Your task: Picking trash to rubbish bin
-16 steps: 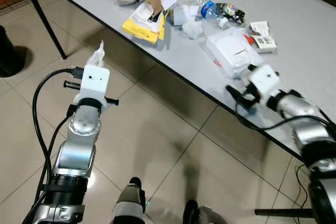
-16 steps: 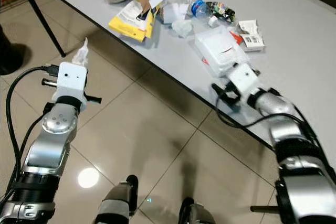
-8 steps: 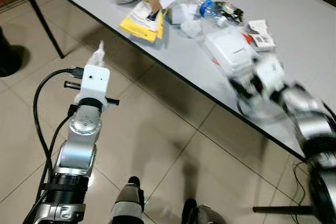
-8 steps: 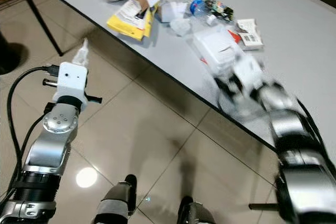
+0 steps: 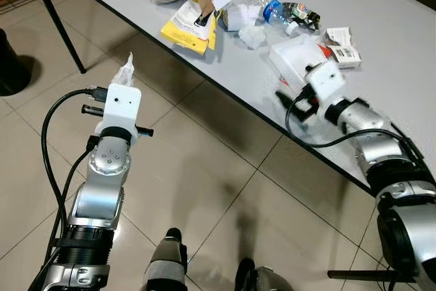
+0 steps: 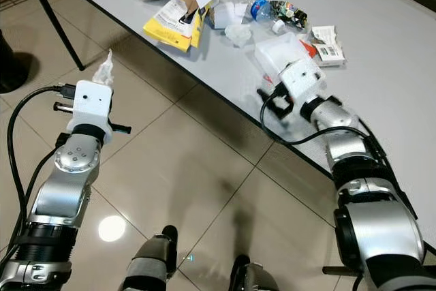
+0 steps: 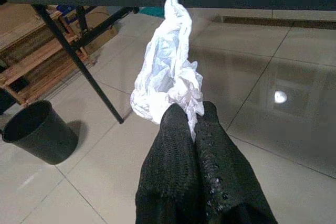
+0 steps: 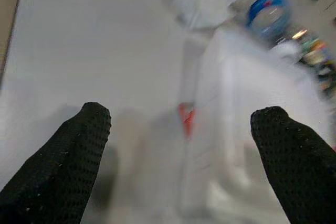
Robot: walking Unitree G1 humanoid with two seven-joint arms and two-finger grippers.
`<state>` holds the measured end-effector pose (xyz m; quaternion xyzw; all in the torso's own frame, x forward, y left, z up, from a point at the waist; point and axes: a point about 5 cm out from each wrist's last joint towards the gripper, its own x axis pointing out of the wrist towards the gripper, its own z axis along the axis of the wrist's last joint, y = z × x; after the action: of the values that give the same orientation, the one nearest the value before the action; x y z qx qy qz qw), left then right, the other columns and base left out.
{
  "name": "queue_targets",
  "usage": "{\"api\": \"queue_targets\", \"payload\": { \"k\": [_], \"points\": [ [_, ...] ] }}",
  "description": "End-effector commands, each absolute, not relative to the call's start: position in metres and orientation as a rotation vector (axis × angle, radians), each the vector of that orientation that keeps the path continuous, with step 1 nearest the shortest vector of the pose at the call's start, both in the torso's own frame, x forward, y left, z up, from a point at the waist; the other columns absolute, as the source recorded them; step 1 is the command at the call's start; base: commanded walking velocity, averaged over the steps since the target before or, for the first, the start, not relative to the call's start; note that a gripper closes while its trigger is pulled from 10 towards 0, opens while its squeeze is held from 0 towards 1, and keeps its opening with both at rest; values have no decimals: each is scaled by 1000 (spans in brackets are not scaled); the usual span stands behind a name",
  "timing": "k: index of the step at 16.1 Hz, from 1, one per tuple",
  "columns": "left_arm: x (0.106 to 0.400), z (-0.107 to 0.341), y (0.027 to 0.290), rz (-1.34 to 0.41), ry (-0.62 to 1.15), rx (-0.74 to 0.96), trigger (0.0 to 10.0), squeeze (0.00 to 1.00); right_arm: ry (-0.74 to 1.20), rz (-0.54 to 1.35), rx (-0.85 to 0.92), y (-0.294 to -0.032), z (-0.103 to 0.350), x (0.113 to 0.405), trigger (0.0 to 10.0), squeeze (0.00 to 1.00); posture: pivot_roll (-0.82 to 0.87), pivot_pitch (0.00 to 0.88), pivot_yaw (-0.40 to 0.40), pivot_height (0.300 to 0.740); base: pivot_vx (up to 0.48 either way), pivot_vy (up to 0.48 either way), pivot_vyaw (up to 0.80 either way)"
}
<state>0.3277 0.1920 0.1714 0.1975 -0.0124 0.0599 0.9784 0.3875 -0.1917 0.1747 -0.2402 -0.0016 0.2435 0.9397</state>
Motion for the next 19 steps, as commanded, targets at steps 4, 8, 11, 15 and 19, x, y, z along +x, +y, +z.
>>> {"api": "queue_targets", "payload": {
  "k": [4,8,11,15,19],
  "points": [
    [326,170,191,120,-18,405,0,0,230,564,-464,-202,145,380,10000,0,469,270,-116,740,0,0,0],
    [325,169,191,120,-14,402,0,0,277,577,-502,-215,141,375,10000,0,467,268,-119,740,0,0,0],
    [327,169,190,117,-14,402,0,0,296,573,-528,-229,143,372,10000,0,458,262,-115,740,0,0,0],
    [328,168,189,112,1,394,0,0,351,616,-557,-245,141,363,10000,0,458,262,-115,740,0,0,0],
    [329,167,189,109,5,394,0,0,426,632,-544,-251,130,356,9176,0,458,262,-115,740,0,0,0]
  ]
}}
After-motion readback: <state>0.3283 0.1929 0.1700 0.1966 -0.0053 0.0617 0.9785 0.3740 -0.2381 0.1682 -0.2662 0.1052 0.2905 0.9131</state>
